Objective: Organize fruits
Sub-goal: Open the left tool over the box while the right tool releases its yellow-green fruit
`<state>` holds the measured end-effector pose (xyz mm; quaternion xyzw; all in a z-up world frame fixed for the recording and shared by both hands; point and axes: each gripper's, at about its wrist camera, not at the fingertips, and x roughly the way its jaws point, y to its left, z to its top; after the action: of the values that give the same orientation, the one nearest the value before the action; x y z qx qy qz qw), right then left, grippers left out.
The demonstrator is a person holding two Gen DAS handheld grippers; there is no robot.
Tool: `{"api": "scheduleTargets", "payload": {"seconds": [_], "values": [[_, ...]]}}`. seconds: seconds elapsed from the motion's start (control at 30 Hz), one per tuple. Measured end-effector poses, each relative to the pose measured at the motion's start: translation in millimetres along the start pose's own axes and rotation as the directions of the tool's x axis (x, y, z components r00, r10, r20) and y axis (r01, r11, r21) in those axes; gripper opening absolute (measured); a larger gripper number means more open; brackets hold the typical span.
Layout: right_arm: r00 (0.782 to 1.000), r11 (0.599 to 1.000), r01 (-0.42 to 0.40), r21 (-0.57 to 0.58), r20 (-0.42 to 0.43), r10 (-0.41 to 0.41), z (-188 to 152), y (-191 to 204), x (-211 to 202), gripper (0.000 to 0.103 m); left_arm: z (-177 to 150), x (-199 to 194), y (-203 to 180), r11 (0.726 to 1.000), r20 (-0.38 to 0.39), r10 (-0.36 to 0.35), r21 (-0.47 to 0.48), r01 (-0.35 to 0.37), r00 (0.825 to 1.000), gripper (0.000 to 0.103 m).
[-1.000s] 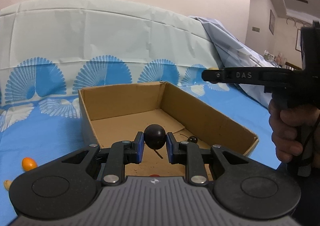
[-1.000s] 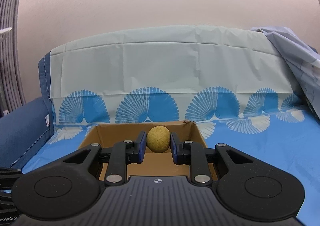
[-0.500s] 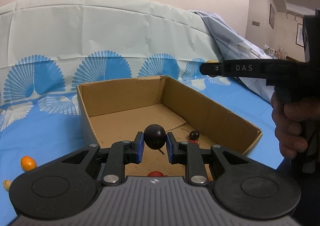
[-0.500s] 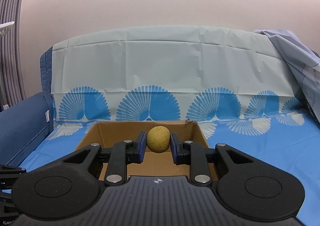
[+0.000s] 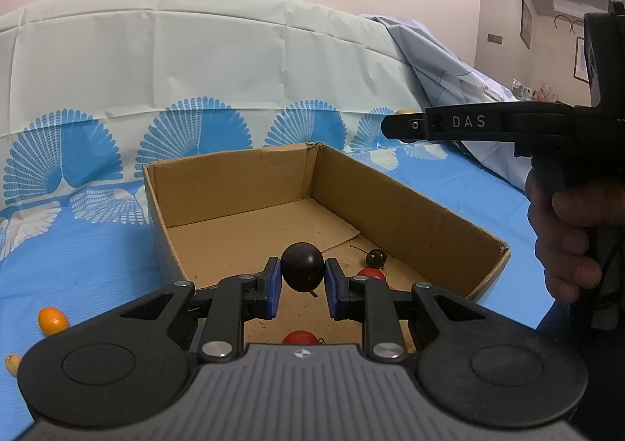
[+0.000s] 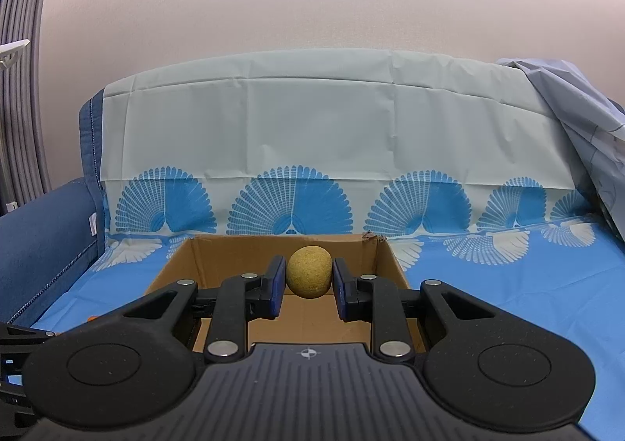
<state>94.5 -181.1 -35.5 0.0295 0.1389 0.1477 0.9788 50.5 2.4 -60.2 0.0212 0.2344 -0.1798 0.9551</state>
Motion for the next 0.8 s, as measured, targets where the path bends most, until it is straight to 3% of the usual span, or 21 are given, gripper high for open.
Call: {"api": "scheduleTargets", "payload": {"seconds": [0.8], "values": [[1.0,1.0,-0.002,-0.02,-0.009,0.002,-1.1,5.1,1.9,0.027,-0.8,0.2,-1.0,1.0,0.001,0.0,-0.002,0.0,1.0,0.026]]}}
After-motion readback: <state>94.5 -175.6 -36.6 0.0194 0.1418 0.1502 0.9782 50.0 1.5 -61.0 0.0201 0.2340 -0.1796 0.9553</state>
